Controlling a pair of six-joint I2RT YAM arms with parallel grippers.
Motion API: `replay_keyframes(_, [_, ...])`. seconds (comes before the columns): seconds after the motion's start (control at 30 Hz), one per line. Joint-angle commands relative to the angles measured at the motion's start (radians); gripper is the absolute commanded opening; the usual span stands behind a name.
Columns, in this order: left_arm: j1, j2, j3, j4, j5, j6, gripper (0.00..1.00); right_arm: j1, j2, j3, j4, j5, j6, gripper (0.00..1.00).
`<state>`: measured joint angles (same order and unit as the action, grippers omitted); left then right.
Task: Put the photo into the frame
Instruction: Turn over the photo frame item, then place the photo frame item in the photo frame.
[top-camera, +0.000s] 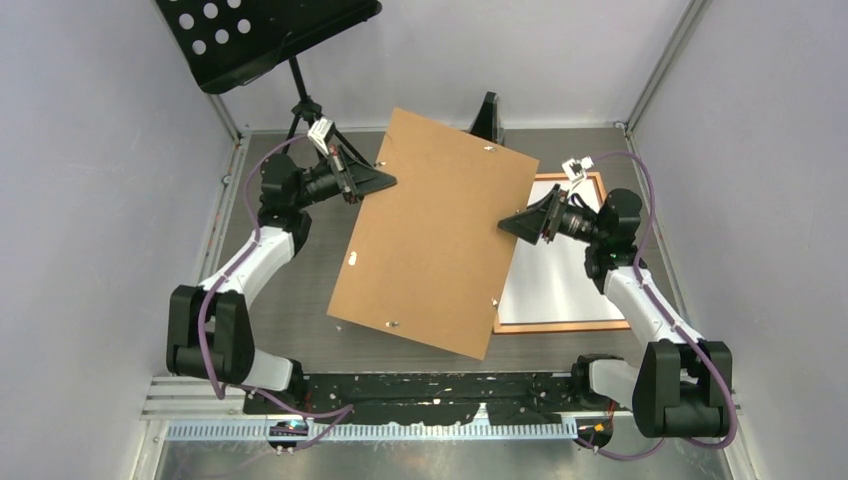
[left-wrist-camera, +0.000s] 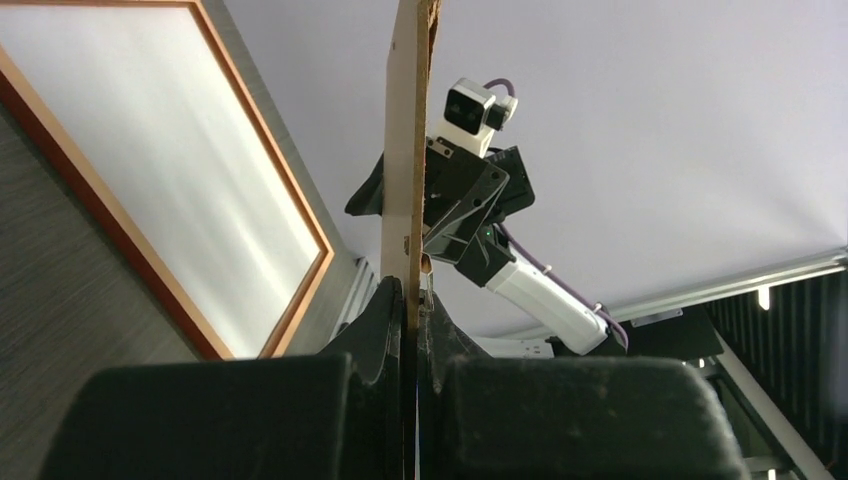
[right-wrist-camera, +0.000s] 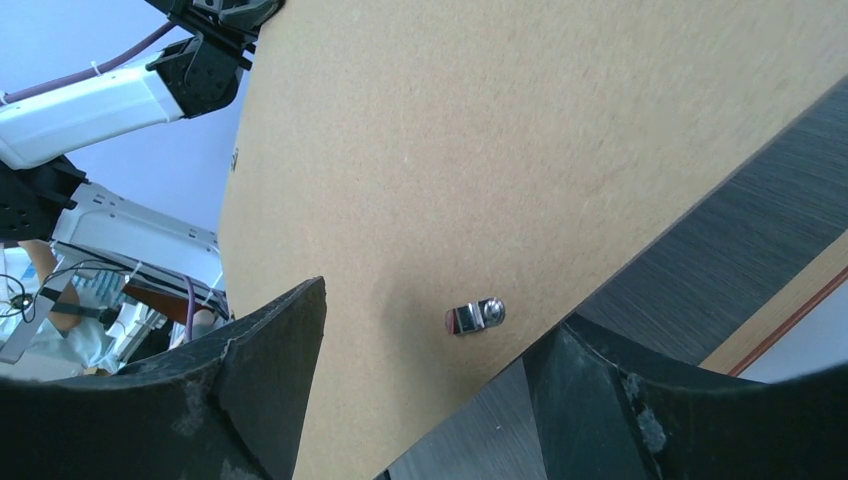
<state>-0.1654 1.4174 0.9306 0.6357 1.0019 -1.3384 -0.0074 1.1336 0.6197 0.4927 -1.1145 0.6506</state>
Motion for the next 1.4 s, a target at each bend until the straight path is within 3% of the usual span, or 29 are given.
replay_keyframes(0.0, [-0.001,0.031,0.029,0.202,-0.046,-0.146,0.0,0.007,0.033,0.006,0.118,-0.011,0.045,0.76])
replay_keyframes(0.27, [0.018,0.05,0.04,0.265,-0.05,-0.205,0.0,0.007,0.086,0.011,0.111,0.009,0.034,0.78])
replay_keyframes(0.73, [0.024,0.111,0.061,0.327,-0.09,-0.251,0.0,0.096,0.122,0.002,0.296,-0.013,0.195,0.73])
replay_keyframes(1.03, [0.026,0.104,0.037,0.331,-0.095,-0.234,0.0,0.083,0.153,0.007,0.37,-0.024,0.253,0.45])
replay_keyframes(1.23, [0.021,0.096,0.003,0.279,-0.08,-0.149,0.0,0.023,0.125,-0.005,0.396,-0.034,0.291,0.12])
replay_keyframes(1.27, [0.018,0.096,-0.001,0.267,-0.079,-0.137,0.01,0.022,0.117,-0.008,0.392,-0.035,0.291,0.07])
replay_keyframes(1.37, [0.001,0.102,0.001,0.234,-0.074,-0.103,0.13,0.008,0.104,-0.007,0.379,-0.038,0.293,0.06])
